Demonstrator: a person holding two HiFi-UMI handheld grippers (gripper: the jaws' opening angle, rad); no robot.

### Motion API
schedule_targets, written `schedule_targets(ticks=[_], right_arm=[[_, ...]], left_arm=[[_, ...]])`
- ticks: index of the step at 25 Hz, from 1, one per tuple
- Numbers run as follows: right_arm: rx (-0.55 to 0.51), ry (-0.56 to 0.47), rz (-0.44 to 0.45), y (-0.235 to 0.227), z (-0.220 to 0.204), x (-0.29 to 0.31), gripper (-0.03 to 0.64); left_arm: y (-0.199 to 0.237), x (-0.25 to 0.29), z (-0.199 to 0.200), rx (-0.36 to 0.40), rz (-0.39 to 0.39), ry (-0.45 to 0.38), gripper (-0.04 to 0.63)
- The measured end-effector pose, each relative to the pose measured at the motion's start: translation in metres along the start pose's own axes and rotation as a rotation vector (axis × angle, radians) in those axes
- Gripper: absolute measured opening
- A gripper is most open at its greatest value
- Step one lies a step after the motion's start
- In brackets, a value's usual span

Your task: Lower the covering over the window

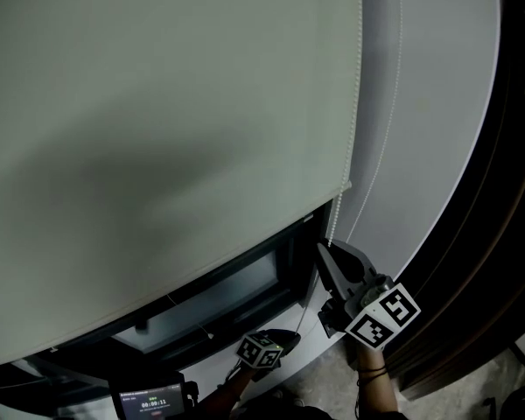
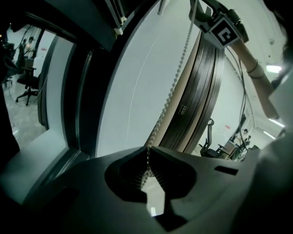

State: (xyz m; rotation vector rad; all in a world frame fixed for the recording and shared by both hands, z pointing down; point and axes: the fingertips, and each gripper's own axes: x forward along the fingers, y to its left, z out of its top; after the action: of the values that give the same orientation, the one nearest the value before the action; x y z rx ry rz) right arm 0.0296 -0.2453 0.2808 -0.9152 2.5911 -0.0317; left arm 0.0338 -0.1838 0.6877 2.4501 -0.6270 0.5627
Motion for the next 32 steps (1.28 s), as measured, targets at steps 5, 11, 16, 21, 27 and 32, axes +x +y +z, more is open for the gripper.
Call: schedule_targets(ticks=[5,11,16,21,27,32], right_arm=[[-0.044,-0.008,-0.036,-0.012,-0.002,-0.011,0.018],[-0.053,0.362,-0.205,-0.069,-0.147,-0.066,0.018],[0.097,0.629,-0.320,-0.079,-0.290,-0.143,0.018],[0.163,0.769,-0.328,-0.044,-0.360,-0.178,0.018],[0.215,0.802,-0.306,-0.036,-0.368,-0.186,0.018],[0.218,0.788,-0.299,-0.020,-0.368,-0.184,0.018]], left_arm=[[-0.018,-0.025,0.054,0.018,-0.081,-0.228,0.022],[-0.057,-0.073,0.189,0.266,-0.088,-0.515,0.056],[-0.101,-0.098,0.247,0.396,-0.107,-0.610,0.143],[-0.116,-0.130,0.295,0.499,-0.106,-0.696,0.160],[-0.143,-0.142,0.361,0.593,-0.157,-0.772,0.156],[-0.155,-0.159,0.360,0.640,-0.162,-0.789,0.030]])
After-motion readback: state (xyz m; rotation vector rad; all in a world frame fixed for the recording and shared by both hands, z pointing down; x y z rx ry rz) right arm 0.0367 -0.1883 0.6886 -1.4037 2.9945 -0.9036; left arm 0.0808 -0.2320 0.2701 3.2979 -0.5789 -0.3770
